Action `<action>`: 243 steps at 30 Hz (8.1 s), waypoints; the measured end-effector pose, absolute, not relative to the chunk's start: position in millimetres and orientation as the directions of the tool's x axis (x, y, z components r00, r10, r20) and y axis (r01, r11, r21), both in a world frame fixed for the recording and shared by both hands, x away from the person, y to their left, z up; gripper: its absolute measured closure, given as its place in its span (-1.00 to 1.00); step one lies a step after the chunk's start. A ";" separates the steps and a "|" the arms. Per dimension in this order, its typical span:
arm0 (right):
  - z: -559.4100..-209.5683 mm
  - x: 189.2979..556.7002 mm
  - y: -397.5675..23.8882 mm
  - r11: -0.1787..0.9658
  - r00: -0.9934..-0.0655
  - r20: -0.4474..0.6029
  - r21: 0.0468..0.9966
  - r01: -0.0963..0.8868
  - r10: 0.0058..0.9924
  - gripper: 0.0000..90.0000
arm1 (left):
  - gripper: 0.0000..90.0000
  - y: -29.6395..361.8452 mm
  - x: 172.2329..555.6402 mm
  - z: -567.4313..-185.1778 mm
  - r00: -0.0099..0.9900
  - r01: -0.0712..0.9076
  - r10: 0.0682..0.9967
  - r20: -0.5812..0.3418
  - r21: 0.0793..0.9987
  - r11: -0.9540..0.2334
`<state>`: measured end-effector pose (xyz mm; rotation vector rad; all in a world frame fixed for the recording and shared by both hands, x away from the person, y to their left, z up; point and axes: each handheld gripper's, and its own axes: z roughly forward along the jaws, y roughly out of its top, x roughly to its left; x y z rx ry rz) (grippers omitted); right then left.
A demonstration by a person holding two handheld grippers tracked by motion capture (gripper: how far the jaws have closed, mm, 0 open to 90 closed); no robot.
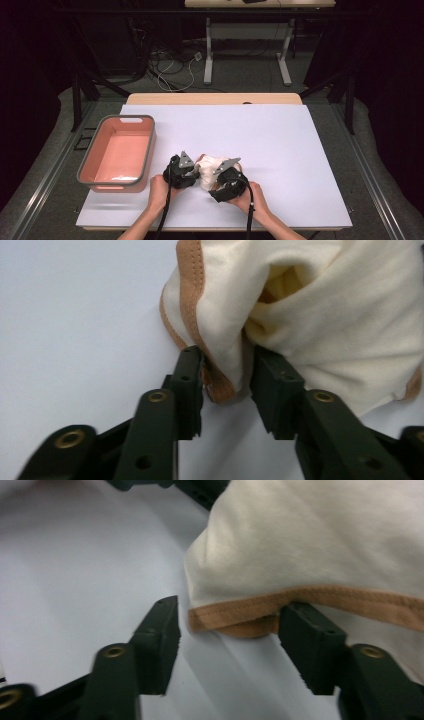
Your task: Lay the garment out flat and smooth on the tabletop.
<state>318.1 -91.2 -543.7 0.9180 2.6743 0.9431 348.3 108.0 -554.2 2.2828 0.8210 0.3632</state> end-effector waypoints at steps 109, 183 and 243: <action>-521.5 332.5 -142.2 0.634 -0.769 -0.118 0.651 0.417 0.628 0.95 | 0.93 108.7 322.0 -540.7 0.754 0.317 0.613 0.239 0.684 -0.657; -514.0 304.3 -122.2 0.646 -0.842 -0.102 0.692 0.322 0.529 0.34 | 0.50 116.5 322.8 -539.3 0.766 0.341 0.617 0.181 0.698 -0.629; -509.0 328.5 -123.8 0.522 -0.731 -0.106 0.769 0.370 0.674 0.85 | 0.96 119.1 317.3 -518.9 0.717 0.340 0.674 0.179 0.754 -0.562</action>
